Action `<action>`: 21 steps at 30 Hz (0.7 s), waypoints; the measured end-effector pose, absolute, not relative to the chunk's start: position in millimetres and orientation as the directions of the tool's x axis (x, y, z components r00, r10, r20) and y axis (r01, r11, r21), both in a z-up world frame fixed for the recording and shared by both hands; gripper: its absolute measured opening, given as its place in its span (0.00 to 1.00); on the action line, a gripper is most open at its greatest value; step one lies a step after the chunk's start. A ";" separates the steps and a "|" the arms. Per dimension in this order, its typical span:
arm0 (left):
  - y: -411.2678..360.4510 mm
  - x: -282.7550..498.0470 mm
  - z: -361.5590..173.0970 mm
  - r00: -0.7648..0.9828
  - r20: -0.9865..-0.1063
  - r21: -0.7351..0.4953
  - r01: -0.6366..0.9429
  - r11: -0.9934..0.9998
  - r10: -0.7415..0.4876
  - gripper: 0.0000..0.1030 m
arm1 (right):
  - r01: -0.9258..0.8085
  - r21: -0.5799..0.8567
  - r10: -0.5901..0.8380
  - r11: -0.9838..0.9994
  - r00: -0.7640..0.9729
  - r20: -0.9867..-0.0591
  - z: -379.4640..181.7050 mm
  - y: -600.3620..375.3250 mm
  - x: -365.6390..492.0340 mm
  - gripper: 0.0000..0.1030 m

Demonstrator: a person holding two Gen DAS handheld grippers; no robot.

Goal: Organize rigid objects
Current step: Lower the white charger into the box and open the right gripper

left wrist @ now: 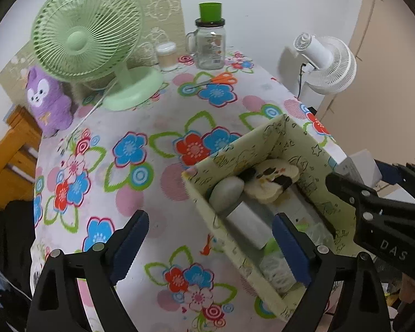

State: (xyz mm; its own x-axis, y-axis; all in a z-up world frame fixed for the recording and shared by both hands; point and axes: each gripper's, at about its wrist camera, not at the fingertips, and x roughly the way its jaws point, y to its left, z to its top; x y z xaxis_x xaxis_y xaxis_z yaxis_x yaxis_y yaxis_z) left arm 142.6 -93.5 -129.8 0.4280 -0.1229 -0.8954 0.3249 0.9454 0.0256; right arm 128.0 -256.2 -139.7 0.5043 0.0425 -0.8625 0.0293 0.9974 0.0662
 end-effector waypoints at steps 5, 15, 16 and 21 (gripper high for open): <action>-81.4 133.4 -132.8 0.422 -0.900 0.012 0.282 0.959 -0.113 0.92 | -0.027 0.075 0.078 0.997 0.486 -0.870 -144.6 -240.2 133.3 0.62; -62.1 120.6 -148.6 0.380 -0.919 -0.021 0.212 0.977 -0.102 0.92 | -0.085 0.082 0.111 0.993 0.427 -0.898 -170.8 -218.4 145.9 0.62; -60.8 119.9 -149.6 0.378 -0.920 -0.022 0.208 0.978 -0.101 0.92 | -0.088 0.085 0.114 0.993 0.424 -0.899 -171.7 -216.5 146.8 0.62; -53.5 119.6 -152.2 0.375 -0.922 -0.026 0.189 0.982 -0.096 0.92 | -0.084 0.105 0.132 0.991 0.426 -0.895 -177.7 -210.0 149.9 0.62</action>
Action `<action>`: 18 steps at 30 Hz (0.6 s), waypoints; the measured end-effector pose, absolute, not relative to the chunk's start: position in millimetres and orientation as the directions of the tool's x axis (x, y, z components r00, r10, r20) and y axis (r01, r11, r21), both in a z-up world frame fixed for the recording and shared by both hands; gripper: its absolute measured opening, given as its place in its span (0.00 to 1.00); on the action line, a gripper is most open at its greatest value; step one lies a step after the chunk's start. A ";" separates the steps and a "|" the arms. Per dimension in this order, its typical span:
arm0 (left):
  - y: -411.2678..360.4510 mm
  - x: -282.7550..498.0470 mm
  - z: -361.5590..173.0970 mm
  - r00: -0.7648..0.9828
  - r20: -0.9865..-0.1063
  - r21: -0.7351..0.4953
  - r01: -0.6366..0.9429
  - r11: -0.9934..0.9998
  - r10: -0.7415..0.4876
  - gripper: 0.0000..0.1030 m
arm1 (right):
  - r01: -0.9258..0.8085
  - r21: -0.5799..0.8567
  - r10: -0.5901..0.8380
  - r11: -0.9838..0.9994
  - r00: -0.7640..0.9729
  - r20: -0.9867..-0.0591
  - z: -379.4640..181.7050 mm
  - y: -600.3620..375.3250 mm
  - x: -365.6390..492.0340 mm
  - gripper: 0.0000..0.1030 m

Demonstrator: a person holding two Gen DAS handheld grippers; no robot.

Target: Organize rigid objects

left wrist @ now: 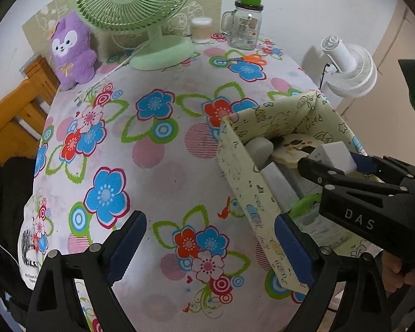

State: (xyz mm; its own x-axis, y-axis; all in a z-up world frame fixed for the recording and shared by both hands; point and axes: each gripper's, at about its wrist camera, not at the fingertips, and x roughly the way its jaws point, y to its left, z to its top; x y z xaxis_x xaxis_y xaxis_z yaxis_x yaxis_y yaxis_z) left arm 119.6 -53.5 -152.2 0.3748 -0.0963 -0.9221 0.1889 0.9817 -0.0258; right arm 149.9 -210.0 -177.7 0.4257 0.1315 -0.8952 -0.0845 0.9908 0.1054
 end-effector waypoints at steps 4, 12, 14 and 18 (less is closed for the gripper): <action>-49.1 120.1 -152.3 0.377 -0.921 -0.029 0.174 0.984 -0.094 0.92 | -0.089 0.130 0.156 0.987 0.414 -0.897 -185.0 -206.3 152.2 0.62; -49.1 120.9 -151.2 0.378 -0.922 -0.025 0.169 0.985 -0.088 0.92 | -0.091 0.144 0.169 0.985 0.435 -0.885 -177.7 -211.8 149.0 0.70; -51.9 120.3 -146.9 0.387 -0.918 -0.018 0.174 0.985 -0.085 0.92 | -0.090 0.144 0.170 0.985 0.448 -0.878 -169.9 -218.6 145.5 0.72; -59.1 116.7 -134.5 0.415 -0.907 0.002 0.177 0.984 -0.073 0.92 | -0.076 0.152 0.170 0.985 0.490 -0.855 -149.7 -238.0 135.9 0.78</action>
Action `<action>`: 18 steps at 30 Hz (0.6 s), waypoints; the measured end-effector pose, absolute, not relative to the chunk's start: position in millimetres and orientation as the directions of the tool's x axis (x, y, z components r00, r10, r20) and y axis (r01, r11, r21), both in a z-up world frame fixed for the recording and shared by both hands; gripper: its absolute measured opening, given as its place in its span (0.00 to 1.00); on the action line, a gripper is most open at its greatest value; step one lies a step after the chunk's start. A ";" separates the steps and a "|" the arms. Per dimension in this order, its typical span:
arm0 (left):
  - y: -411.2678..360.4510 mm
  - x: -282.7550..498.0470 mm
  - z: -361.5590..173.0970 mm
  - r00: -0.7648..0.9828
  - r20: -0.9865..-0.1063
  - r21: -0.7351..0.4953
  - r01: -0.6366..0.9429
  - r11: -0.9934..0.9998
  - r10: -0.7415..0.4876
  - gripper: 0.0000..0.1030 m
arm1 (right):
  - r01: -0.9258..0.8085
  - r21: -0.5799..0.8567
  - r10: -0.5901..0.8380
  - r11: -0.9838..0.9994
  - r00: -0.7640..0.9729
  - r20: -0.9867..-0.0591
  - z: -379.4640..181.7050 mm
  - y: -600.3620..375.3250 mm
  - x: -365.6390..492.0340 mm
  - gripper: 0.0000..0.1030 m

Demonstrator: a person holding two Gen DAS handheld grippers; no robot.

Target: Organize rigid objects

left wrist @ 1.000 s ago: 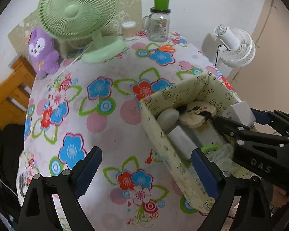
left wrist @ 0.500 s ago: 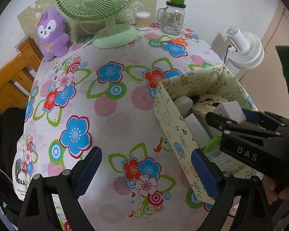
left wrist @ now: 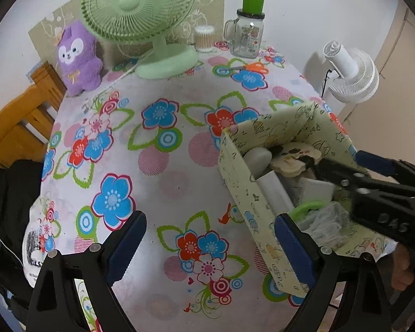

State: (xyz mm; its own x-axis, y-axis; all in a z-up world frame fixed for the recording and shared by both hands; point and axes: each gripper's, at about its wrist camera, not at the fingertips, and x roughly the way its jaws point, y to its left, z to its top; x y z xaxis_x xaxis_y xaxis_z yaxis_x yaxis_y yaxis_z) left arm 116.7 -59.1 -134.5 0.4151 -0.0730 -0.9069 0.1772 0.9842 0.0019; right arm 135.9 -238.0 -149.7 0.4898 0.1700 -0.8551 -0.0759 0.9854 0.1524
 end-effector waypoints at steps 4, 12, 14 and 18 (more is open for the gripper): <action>-65.8 109.3 -116.6 0.451 -0.889 -0.003 0.169 0.986 -0.080 0.92 | -0.086 0.154 0.176 0.984 0.528 -0.831 -129.1 -252.3 123.9 0.83; -75.4 88.3 -83.9 0.512 -0.854 -0.013 0.161 0.987 -0.095 0.92 | -0.146 0.095 0.165 0.985 0.605 -0.779 -89.9 -260.6 101.1 0.93; -74.7 82.0 -75.6 0.529 -0.843 -0.010 0.157 0.987 -0.093 0.92 | -0.161 0.080 0.163 0.984 0.620 -0.768 -81.0 -257.6 95.4 0.94; -66.5 71.8 -60.9 0.569 -0.818 -0.008 0.140 0.990 -0.087 0.95 | -0.181 0.045 0.153 0.982 0.645 -0.749 -69.2 -247.8 84.6 0.95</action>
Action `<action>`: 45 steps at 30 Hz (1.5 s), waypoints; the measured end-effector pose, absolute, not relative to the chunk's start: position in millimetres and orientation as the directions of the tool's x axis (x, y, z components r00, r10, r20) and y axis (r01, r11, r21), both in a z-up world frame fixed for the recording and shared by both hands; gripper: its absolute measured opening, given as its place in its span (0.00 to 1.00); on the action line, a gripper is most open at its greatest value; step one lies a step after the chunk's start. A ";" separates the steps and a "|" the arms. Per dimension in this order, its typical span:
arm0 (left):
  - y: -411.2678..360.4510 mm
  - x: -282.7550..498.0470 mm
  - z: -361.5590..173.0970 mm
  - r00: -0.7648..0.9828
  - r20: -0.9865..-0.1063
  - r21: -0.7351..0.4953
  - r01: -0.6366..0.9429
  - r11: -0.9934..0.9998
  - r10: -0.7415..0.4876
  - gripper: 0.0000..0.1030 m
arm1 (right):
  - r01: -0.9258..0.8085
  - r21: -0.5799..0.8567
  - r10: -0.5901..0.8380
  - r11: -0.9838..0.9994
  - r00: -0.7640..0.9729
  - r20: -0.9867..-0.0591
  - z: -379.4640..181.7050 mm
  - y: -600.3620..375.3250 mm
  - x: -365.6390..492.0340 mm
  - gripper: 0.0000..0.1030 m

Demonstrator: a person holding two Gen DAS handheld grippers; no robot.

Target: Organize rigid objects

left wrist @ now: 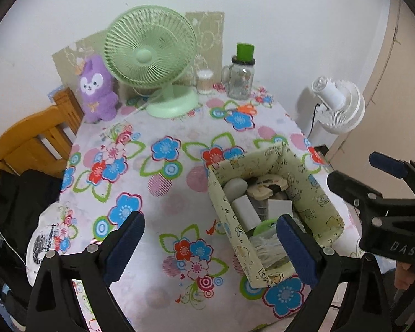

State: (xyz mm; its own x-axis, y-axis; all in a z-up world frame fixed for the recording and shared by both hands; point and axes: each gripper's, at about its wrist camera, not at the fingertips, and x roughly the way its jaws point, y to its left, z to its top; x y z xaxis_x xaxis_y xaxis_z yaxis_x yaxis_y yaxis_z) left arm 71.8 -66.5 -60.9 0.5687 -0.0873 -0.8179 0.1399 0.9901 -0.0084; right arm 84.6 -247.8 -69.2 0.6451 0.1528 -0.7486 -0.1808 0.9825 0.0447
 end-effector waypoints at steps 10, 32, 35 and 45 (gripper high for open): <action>-23.2 50.0 -37.3 0.618 -0.779 -0.039 0.130 0.991 -0.112 1.00 | -0.159 0.020 0.125 0.987 0.686 -0.717 -48.5 -209.6 54.3 0.95; 36.4 10.9 19.4 0.652 -0.741 -0.024 0.218 0.976 -0.164 1.00 | 0.028 0.005 -0.016 1.000 0.708 -0.706 7.4 -148.4 -12.6 0.95; 34.3 6.7 26.0 0.651 -0.742 -0.031 0.203 0.979 -0.158 1.00 | 0.025 -0.025 -0.035 0.999 0.725 -0.688 16.5 -149.8 -20.0 0.95; 6.1 -15.6 55.0 0.735 -0.669 0.023 0.167 0.986 -0.109 1.00 | 0.030 -0.014 -0.032 0.999 0.746 -0.665 38.5 -177.8 -29.4 0.95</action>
State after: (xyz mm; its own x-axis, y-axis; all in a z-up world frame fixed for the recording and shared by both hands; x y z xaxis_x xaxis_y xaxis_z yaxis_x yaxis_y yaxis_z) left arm -15.6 6.1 55.0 0.7354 -0.1089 -0.6689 0.1670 0.9857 0.0231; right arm -29.4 -177.8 38.5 0.7461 -0.0322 -0.6650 0.0304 0.9994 -0.0142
